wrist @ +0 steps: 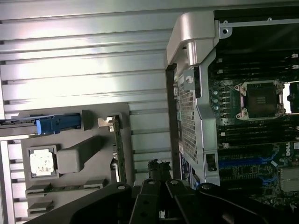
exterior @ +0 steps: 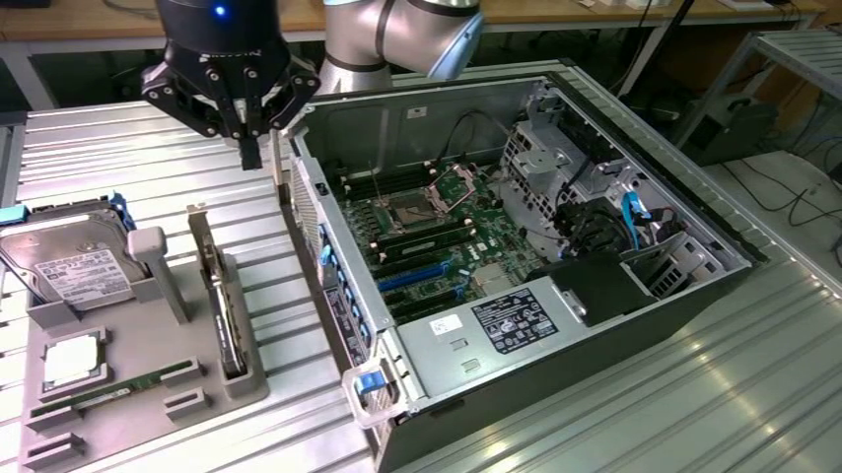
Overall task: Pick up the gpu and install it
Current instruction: 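Reach for the gpu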
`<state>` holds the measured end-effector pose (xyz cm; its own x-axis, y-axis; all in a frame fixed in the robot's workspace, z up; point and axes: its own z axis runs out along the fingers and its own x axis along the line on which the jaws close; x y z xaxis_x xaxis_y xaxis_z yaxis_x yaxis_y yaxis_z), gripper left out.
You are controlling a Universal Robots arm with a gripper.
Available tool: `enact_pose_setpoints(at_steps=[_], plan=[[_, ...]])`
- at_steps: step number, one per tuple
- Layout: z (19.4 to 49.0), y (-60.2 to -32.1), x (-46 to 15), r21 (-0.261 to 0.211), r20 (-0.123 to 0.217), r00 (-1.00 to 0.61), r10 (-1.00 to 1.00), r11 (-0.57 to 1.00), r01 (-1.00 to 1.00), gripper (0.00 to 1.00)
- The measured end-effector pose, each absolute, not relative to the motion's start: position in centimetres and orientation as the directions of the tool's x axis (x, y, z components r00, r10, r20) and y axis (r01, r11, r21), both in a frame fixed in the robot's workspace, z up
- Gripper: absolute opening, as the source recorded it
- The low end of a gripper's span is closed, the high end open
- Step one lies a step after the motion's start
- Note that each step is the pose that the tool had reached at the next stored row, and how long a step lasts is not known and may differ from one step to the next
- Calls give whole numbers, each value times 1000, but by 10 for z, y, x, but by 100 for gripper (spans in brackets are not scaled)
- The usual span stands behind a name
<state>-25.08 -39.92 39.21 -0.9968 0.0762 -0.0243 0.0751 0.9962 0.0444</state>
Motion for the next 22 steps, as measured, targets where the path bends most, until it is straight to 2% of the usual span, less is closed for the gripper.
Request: enact_pose_setpoints(at_steps=[22], plan=[[392, -400, -275, 45, -24, -997, 76, 996, 75, 11]])
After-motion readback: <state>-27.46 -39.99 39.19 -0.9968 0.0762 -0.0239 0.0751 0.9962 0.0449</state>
